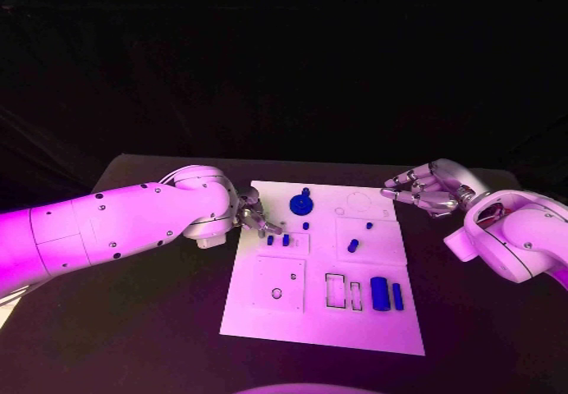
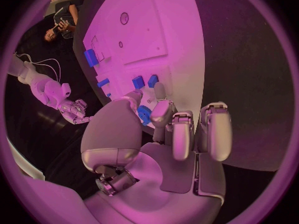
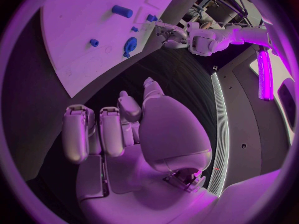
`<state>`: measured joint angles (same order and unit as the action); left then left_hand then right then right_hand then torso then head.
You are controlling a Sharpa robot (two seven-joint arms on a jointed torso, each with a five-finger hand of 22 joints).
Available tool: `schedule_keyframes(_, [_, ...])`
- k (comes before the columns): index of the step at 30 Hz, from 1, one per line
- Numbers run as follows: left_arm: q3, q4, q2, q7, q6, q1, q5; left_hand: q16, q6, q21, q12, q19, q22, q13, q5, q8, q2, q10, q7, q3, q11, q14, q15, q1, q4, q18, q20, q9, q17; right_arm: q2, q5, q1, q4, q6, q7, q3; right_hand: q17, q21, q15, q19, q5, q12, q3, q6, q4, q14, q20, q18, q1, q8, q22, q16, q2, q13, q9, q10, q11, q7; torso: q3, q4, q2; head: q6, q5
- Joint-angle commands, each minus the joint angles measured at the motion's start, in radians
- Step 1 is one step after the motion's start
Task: Assemble the parts on the task board
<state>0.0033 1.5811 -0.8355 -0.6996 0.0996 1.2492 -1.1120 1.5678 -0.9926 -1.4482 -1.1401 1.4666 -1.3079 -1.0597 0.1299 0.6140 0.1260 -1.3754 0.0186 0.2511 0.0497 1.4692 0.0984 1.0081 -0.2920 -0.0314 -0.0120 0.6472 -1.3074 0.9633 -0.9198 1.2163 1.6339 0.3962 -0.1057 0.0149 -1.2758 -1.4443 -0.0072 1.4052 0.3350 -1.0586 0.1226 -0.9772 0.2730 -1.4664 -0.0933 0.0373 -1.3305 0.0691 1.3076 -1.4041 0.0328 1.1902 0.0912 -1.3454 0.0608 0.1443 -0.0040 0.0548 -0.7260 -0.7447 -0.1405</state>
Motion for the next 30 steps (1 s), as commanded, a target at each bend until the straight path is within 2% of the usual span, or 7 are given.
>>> schedule_keyframes(1, [0.003, 0.016, -0.014, 0.064, -0.110, 0.002, 0.103, 0.002, 0.037, 0.056, 0.066, 0.012, -0.128, 0.070, 0.004, -0.018, -0.009, 0.046, 0.012, -0.008, -0.011, 0.101, -0.004, 0.016, 0.001, -0.017, -0.003, -0.007, -0.262, -0.001, -0.004, -0.001, 0.000, -0.009, 0.009, 0.000, 0.001, 0.005, -0.009, -0.008, 0.005, 0.003, 0.007, -0.006, 0.000, -0.046, -0.002, 0.019, 0.003, 0.001, 0.036, 0.004, -0.009, -0.001, 0.001, 0.005, -0.004, -0.001, 0.0011, -0.0002, 0.000, 0.001, 0.002])
schedule_keyframes(4, [0.005, 0.025, -0.023, 0.152, -0.188, 0.004, 0.141, -0.097, 0.102, 0.275, 0.285, -0.102, 0.028, 0.296, 0.006, -0.045, -0.002, 0.204, 0.043, -0.012, -0.039, 0.054, -0.026, 0.059, 0.000, -0.065, -0.021, -0.023, -0.129, -0.001, -0.003, -0.001, -0.001, -0.008, 0.009, 0.000, 0.001, 0.005, -0.009, -0.008, 0.005, 0.003, 0.007, -0.006, 0.000, -0.046, -0.002, 0.019, 0.003, 0.001, 0.036, 0.004, -0.009, -0.001, 0.001, 0.005, -0.004, -0.001, 0.0011, -0.0009, 0.000, 0.002, 0.003])
schedule_keyframes(8, [0.005, 0.026, -0.018, 0.307, -0.284, 0.006, 0.130, -0.388, 0.196, 0.704, 0.379, -0.326, 0.326, 0.368, 0.004, -0.064, 0.009, 0.348, 0.091, -0.019, -0.086, -0.103, -0.065, 0.157, 0.013, -0.138, -0.055, -0.045, 0.184, -0.001, -0.002, -0.001, -0.001, -0.008, 0.009, 0.000, 0.001, 0.005, -0.009, -0.008, 0.005, 0.003, 0.007, -0.006, 0.000, -0.046, -0.002, 0.019, 0.003, 0.001, 0.036, 0.004, -0.009, -0.001, 0.001, 0.005, -0.004, -0.001, 0.0001, 0.0004, 0.000, 0.004, 0.004])
schedule_keyframes(11, [-0.001, 0.017, -0.001, 0.419, -0.331, 0.006, 0.084, -0.715, 0.246, 0.843, 0.485, -0.398, 0.420, 0.453, -0.004, -0.115, 0.018, 0.448, 0.137, 0.024, -0.129, -0.297, -0.103, 0.298, 0.042, -0.134, -0.095, -0.106, 0.493, -0.002, -0.002, -0.001, -0.002, -0.007, 0.009, 0.000, 0.001, 0.005, -0.009, -0.008, 0.005, 0.003, 0.007, -0.006, 0.000, -0.046, -0.002, 0.019, 0.003, 0.001, 0.036, 0.004, -0.009, -0.001, 0.001, 0.005, -0.004, -0.001, 0.0000, 0.0001, -0.001, 0.006, 0.004])
schedule_keyframes(15, [-0.013, -0.012, 0.044, 0.539, -0.344, 0.003, -0.035, -0.795, 0.217, 0.909, 0.642, -0.394, 0.476, 0.611, -0.008, -0.212, 0.041, 0.461, 0.143, 0.122, -0.144, -0.317, -0.123, 0.454, 0.101, -0.154, -0.102, -0.222, 0.564, -0.006, 0.000, -0.001, -0.005, -0.006, 0.011, 0.000, 0.001, 0.006, -0.009, -0.009, 0.005, 0.005, 0.008, -0.006, 0.000, -0.046, -0.002, 0.020, 0.002, 0.001, 0.035, 0.005, -0.009, -0.002, 0.001, 0.006, -0.004, -0.001, -0.0001, 0.0020, -0.001, 0.009, 0.008])
schedule_keyframes(20, [-0.021, -0.047, 0.090, 0.580, -0.315, -0.001, -0.173, -0.797, 0.155, 0.910, 0.742, -0.344, 0.489, 0.738, -0.011, -0.294, 0.065, 0.417, 0.137, 0.148, -0.139, -0.258, -0.112, 0.484, 0.126, -0.153, -0.101, -0.323, 0.597, -0.009, 0.001, -0.001, -0.006, -0.006, 0.013, 0.000, 0.001, 0.006, -0.009, -0.009, 0.005, 0.005, 0.008, -0.006, 0.000, -0.046, -0.002, 0.020, 0.002, 0.001, 0.035, 0.005, -0.009, -0.002, 0.001, 0.006, -0.004, -0.001, -0.0005, 0.0029, -0.002, 0.012, 0.014])
schedule_keyframes(30, [-0.025, -0.106, 0.157, 0.547, -0.216, -0.010, -0.388, -0.340, 0.063, 0.565, 0.847, -0.118, 0.244, 0.881, -0.011, -0.382, 0.094, 0.353, 0.123, 0.118, -0.135, -0.023, -0.101, 0.448, 0.125, -0.103, -0.090, -0.431, 0.216, -0.010, 0.002, -0.001, -0.005, -0.006, 0.014, 0.000, 0.001, 0.006, -0.009, -0.009, 0.007, 0.004, 0.008, -0.006, 0.000, -0.046, -0.002, 0.020, 0.001, 0.001, 0.035, 0.004, -0.010, -0.001, 0.001, 0.005, -0.004, -0.001, 0.0007, -0.0001, -0.001, 0.009, 0.020])
